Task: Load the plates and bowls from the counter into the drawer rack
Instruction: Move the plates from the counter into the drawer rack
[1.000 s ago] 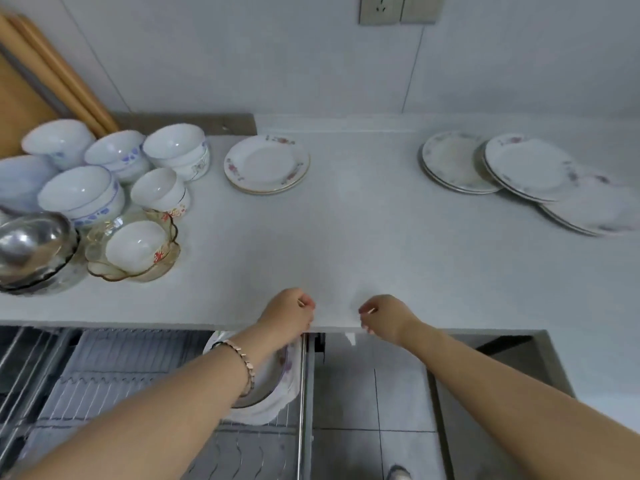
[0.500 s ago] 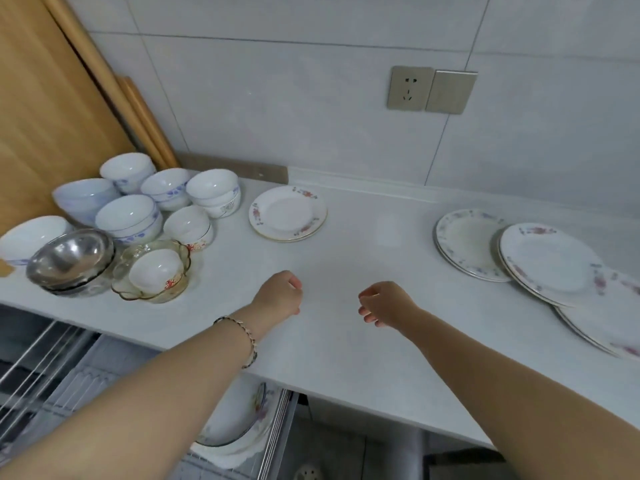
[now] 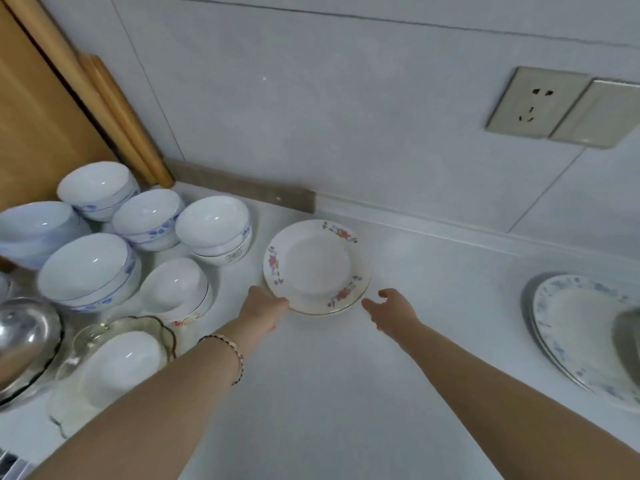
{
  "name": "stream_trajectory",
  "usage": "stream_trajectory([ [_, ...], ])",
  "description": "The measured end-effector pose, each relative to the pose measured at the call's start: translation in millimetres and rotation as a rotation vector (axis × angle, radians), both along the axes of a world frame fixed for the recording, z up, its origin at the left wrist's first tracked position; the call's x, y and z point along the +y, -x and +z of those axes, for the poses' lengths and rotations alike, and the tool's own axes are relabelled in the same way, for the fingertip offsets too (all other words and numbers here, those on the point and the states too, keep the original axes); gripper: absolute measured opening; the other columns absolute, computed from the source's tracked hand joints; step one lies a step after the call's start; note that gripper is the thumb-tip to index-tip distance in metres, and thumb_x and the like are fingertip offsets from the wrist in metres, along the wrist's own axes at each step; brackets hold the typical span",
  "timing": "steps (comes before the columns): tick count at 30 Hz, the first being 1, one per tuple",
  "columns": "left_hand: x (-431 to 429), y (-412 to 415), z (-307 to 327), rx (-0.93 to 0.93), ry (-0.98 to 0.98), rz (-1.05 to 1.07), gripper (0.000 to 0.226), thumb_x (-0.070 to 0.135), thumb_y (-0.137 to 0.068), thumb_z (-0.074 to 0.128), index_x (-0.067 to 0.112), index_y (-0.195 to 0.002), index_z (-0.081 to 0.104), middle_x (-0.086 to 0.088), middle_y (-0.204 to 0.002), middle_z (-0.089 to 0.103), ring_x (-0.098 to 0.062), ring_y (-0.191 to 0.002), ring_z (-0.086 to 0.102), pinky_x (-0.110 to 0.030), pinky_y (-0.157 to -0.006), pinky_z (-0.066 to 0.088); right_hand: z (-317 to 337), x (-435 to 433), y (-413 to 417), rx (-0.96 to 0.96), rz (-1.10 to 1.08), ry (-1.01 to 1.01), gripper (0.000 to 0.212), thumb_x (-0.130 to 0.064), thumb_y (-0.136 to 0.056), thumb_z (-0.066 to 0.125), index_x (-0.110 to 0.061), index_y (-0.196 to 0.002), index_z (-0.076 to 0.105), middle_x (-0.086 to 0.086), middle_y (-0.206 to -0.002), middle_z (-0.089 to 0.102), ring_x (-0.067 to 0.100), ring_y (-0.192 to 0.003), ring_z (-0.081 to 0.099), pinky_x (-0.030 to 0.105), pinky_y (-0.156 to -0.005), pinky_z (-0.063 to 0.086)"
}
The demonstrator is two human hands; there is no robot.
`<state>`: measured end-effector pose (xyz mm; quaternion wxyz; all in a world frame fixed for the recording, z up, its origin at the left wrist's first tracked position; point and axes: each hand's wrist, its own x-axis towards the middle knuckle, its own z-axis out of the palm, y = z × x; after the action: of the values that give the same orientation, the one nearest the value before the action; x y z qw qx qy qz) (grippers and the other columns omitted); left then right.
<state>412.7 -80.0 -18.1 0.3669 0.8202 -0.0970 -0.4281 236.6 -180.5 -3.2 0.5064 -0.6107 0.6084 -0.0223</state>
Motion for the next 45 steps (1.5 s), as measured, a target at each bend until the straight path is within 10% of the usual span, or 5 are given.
stream_trajectory([
  [5,-42,-43,-29,0.110,0.009,0.033,0.037,-0.001,-0.084,0.058,0.001,-0.121,0.055,-0.023,-0.115,0.063,-0.030,-0.082,0.061,-0.022,-0.043,0.052,-34,-51,-42,-0.080,-0.229,-0.127,0.049,-0.021,-0.087,0.060,0.010,-0.123,0.047,0.018,-0.094,0.058,0.031,-0.090,0.058,0.038,-0.080,0.053],
  [9,-53,-52,-39,0.134,0.025,0.075,0.044,-0.019,-0.081,0.049,-0.002,-0.121,0.054,-0.025,-0.125,0.059,-0.041,-0.114,0.057,-0.042,-0.078,0.051,-53,-65,-53,-0.109,-0.249,-0.165,0.031,-0.004,-0.085,0.057,0.007,-0.114,0.058,0.025,-0.116,0.062,0.039,-0.108,0.060,0.048,-0.095,0.051],
  [19,-30,-7,-15,0.156,-0.019,-0.058,0.045,-0.025,-0.077,0.053,-0.012,-0.120,0.048,-0.030,-0.123,0.058,-0.042,-0.107,0.059,-0.050,-0.081,0.053,-44,-15,17,-0.238,-0.420,-0.173,0.026,0.009,-0.080,0.053,0.003,-0.104,0.060,0.006,-0.073,0.058,0.031,-0.086,0.058,0.053,-0.091,0.052],
  [33,120,219,76,0.256,0.093,-0.136,0.052,-0.019,-0.078,0.057,-0.008,-0.128,0.045,-0.025,-0.126,0.059,-0.037,-0.110,0.060,-0.037,-0.080,0.051,64,118,247,-0.283,-0.376,-0.028,0.027,0.012,-0.080,0.052,0.001,-0.101,0.063,0.009,-0.074,0.061,0.021,-0.066,0.058,0.035,-0.070,0.053],
  [45,285,242,94,0.189,0.022,-0.058,0.044,-0.018,-0.080,0.056,-0.007,-0.122,0.049,-0.021,-0.123,0.061,-0.034,-0.109,0.062,-0.033,-0.077,0.053,76,275,267,-0.235,-0.260,-0.065,0.024,0.011,-0.082,0.049,0.004,-0.102,0.061,0.026,-0.111,0.064,0.038,-0.102,0.064,0.036,-0.075,0.056],
])
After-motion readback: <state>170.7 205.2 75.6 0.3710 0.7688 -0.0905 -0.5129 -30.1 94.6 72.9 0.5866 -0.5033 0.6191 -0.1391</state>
